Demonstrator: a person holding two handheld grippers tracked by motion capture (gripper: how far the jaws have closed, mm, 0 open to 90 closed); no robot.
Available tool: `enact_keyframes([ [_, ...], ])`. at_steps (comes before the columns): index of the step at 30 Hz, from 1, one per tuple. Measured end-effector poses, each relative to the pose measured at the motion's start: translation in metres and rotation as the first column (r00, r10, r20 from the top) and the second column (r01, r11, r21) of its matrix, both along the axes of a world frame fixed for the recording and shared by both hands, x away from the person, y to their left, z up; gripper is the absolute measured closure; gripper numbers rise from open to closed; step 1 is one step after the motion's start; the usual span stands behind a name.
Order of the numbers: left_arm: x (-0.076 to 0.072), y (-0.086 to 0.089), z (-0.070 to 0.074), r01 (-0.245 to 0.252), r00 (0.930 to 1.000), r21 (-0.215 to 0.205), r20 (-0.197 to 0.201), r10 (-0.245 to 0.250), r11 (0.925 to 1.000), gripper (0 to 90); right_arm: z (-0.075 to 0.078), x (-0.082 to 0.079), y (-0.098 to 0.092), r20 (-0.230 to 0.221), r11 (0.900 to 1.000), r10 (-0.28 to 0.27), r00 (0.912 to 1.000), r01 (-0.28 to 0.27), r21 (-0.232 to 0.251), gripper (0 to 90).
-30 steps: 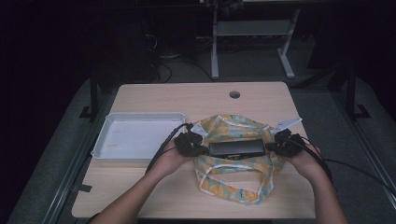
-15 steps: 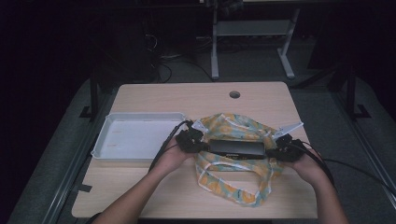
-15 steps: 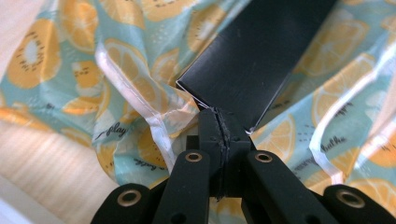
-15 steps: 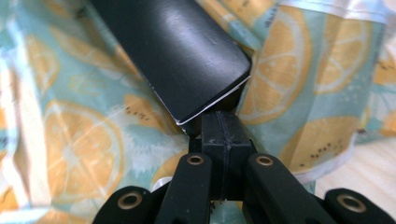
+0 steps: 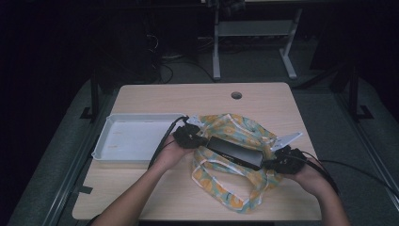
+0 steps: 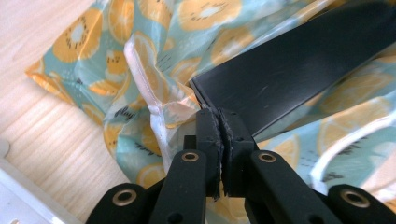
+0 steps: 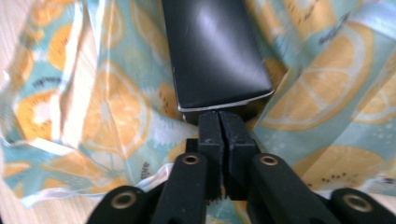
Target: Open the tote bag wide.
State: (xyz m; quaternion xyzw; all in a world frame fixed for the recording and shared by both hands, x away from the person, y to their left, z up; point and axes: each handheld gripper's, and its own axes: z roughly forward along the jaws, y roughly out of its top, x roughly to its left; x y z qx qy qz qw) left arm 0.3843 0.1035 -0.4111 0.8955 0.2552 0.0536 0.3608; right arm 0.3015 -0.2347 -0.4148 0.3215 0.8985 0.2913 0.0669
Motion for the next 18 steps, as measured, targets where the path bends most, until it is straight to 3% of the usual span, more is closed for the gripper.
enact_keyframes([
  [2, -0.004, 0.002, 0.005, 0.002, 1.0, -0.022, 0.0, -0.002, 0.9997, 84.2, 0.009, -0.002, -0.002, 0.027, 0.999, -0.016, 0.9995, 0.015, 0.037, 78.0],
  [7, -0.013, 0.012, 0.015, 0.03, 0.9995, -0.028, -0.003, -0.03, 0.9991, 73.4, 0.028, -0.002, -0.004, 0.084, 0.993, -0.033, 0.9959, 0.023, 0.115, 65.0],
  [12, -0.023, 0.029, 0.021, 0.055, 0.9984, -0.048, -0.004, -0.056, 0.9973, 62.6, 0.033, 0.002, 0.005, 0.106, 0.993, -0.004, 0.9944, -0.009, 0.121, 57.1],
  [18, -0.035, 0.055, 0.025, 0.079, 0.9969, -0.058, -0.001, -0.079, 0.9952, 54.3, 0.034, 0.007, 0.018, 0.117, 0.993, 0.045, 0.9921, -0.057, 0.106, 56.4],
])
